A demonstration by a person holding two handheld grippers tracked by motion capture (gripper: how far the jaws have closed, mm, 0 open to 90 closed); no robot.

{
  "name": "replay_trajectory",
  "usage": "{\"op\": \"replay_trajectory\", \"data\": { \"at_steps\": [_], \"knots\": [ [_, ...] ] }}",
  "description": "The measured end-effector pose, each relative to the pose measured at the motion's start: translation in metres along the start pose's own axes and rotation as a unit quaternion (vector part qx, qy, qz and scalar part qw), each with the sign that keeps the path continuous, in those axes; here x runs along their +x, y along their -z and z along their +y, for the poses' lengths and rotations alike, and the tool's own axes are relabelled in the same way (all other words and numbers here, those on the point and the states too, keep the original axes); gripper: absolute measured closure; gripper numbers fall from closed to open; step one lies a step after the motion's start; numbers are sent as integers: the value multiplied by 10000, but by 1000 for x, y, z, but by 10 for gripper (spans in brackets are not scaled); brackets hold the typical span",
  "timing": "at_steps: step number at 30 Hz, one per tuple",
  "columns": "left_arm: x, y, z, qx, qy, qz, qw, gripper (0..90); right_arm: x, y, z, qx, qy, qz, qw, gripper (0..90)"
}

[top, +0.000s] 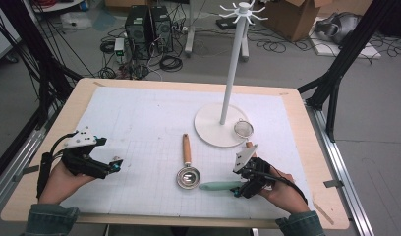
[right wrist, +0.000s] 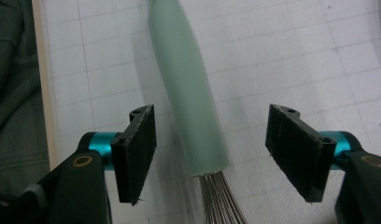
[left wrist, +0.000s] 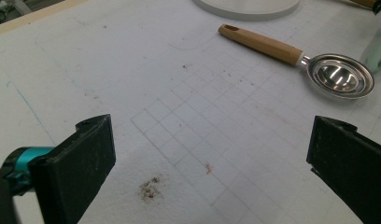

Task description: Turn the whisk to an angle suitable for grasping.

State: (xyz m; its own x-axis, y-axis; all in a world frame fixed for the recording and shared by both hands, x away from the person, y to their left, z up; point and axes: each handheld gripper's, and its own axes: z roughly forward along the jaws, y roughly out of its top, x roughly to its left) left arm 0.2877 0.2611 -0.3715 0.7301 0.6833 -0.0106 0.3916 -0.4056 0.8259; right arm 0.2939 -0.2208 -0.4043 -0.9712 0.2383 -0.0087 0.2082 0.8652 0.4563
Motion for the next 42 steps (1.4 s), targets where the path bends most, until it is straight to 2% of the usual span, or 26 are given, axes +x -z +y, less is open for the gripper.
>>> {"op": "replay_trajectory", "data": {
  "at_steps": [13,16,22,31,42],
  "knots": [
    [1,1,0,-1,7,16,10000,17,1,-8,6,366,315,21,9988,517],
    [1,1,0,-12,17,15,10000,17,1,-10,7,506,408,93,9978,564],
    [1,0,-1,-13,19,11,10000,17,-1,-12,6,597,461,182,9970,615],
    [3,1,-1,-33,26,-4,10000,17,-7,-13,7,596,543,403,9959,656],
    [5,-2,-3,-43,79,-47,9999,17,-10,-13,10,699,666,505,9940,679]
  ]
}}
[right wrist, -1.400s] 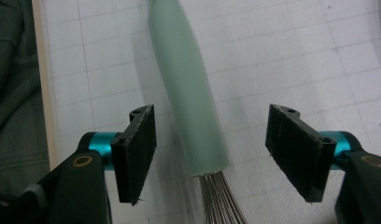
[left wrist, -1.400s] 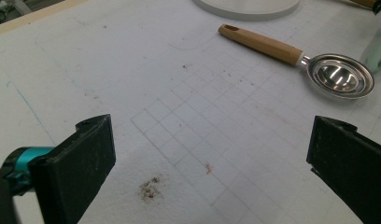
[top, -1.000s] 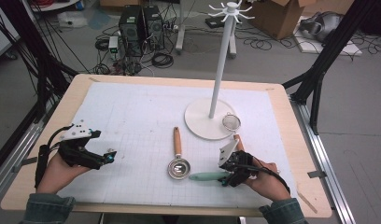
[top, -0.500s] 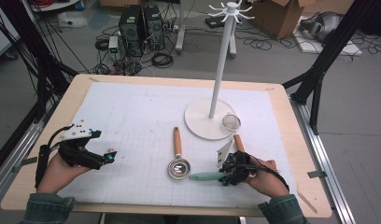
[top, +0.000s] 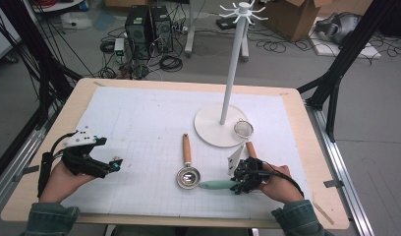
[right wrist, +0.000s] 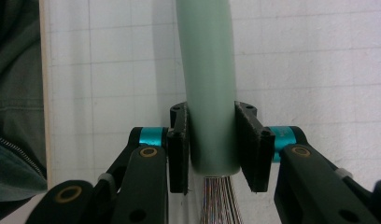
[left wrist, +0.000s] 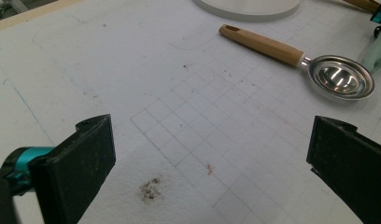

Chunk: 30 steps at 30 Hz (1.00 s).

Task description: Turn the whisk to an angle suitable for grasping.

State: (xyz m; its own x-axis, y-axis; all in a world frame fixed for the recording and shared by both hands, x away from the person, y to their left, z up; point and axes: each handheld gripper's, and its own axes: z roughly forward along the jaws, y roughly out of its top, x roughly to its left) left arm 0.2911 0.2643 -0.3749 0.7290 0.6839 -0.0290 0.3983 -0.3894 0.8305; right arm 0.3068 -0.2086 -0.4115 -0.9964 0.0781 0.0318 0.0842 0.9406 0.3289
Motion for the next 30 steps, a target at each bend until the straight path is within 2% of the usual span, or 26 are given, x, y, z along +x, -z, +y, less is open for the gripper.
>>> {"op": "replay_trajectory", "data": {
  "at_steps": [13,30],
  "knots": [
    [2,4,0,-49,8,34,10000,17,-2,1,-1,-8,7,60,10000,690],
    [2,7,0,-89,30,61,9999,17,-1,3,-2,-84,23,19,10000,690]
  ]
}}
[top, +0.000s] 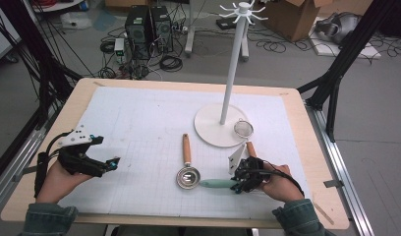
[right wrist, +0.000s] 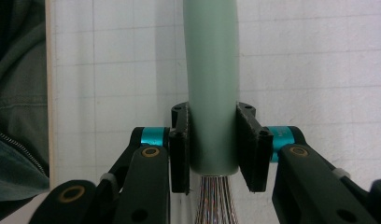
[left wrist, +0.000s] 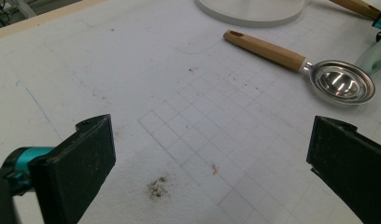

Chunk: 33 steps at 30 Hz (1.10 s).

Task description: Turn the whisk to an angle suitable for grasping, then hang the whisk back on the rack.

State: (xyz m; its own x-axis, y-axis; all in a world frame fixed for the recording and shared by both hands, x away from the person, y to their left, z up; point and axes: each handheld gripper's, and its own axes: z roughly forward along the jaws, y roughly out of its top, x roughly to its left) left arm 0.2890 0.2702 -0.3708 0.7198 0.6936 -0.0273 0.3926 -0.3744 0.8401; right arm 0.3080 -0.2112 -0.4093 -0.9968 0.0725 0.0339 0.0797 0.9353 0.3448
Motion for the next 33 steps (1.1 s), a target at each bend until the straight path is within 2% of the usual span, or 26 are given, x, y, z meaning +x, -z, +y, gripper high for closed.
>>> {"op": "replay_trajectory", "data": {
  "at_steps": [14,24,26,33],
  "knots": [
    [1,3,1,-46,1,19,10000,17,3,4,0,-58,33,-29,10000,691],
    [1,3,1,-50,-7,-14,10000,17,4,24,-4,-483,-124,-214,9985,692],
    [1,3,1,-45,-30,-10,10000,17,5,25,-4,-492,-154,-225,9984,692],
    [-1,1,2,-27,-43,-60,10000,17,5,37,-8,-854,-336,-338,9952,692]
  ]
}}
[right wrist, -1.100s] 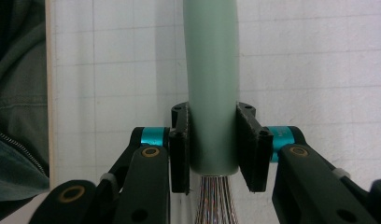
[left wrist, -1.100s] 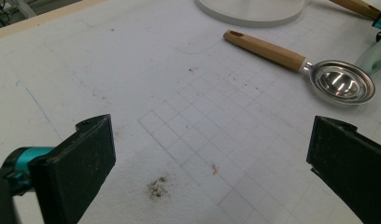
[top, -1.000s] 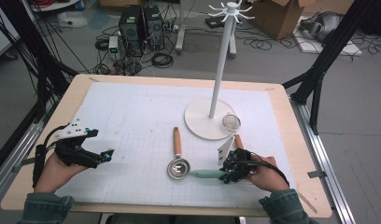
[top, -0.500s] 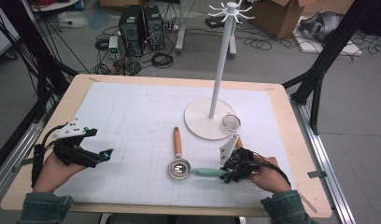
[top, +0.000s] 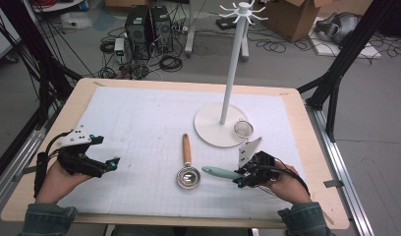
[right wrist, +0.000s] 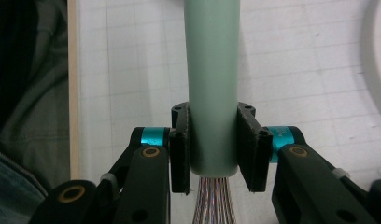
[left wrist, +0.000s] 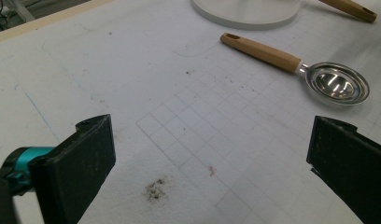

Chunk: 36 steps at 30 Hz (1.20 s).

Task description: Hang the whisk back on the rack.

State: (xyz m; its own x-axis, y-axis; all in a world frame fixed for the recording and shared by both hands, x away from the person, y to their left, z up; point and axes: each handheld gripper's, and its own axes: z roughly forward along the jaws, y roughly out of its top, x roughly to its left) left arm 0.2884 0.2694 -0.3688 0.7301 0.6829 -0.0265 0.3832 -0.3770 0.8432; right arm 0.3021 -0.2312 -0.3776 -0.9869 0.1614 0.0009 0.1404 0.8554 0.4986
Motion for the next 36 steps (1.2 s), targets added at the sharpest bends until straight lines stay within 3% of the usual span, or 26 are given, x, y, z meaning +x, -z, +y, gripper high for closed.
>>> {"op": "replay_trajectory", "data": {
  "at_steps": [5,6,13,21,29,35,36],
  "knots": [
    [0,0,-1,0,25,37,10000,17,-3,15,-3,-527,-262,-149,9982,691],
    [0,0,-1,-4,26,37,10000,17,-3,15,-3,-527,-262,-149,9982,691],
    [0,0,0,-12,18,22,10000,17,-5,26,-4,-1075,-543,-283,9923,692],
    [1,2,-1,-30,30,49,10000,17,-7,40,0,-1857,-928,-401,9774,691],
    [2,2,-1,-37,30,55,10000,17,-10,46,6,-2309,-1204,-514,9641,691],
    [1,0,-2,-38,69,41,10000,17,-14,54,8,-2774,-1427,-704,9475,691],
    [1,0,-2,-32,71,38,10000,17,-14,55,8,-2821,-1431,-710,9460,691]
  ]
}}
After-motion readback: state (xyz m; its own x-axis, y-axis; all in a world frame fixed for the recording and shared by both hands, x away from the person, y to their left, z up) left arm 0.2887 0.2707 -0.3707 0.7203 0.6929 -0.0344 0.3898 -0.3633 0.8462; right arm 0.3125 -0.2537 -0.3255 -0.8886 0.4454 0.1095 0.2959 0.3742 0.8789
